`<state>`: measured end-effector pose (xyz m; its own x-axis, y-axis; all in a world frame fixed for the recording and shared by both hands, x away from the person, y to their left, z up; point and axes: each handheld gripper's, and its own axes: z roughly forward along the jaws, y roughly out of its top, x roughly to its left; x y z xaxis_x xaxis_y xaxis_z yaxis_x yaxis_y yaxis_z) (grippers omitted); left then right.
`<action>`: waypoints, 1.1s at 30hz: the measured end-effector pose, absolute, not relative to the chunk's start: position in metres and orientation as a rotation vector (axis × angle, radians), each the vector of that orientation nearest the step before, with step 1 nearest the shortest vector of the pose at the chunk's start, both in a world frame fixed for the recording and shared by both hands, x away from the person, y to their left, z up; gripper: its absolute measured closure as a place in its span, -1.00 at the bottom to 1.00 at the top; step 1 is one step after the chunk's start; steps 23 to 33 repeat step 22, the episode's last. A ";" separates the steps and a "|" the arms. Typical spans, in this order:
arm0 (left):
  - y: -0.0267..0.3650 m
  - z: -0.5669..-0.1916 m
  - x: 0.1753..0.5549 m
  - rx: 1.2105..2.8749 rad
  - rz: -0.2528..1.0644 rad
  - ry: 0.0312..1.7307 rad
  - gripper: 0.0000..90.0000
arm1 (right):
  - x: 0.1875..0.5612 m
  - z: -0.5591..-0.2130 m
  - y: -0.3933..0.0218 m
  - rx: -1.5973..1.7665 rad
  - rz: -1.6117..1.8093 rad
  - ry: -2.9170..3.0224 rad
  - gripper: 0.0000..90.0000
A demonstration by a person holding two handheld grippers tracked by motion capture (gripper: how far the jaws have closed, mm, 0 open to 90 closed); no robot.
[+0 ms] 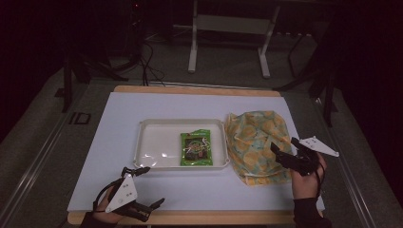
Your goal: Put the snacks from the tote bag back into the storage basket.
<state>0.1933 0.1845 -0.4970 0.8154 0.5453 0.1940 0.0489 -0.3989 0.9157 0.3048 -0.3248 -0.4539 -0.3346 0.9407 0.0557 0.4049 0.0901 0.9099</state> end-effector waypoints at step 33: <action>0.185 -0.497 0.194 1.930 0.578 0.442 -0.99 | 0.305 -0.454 -0.326 1.284 1.228 1.785 -0.69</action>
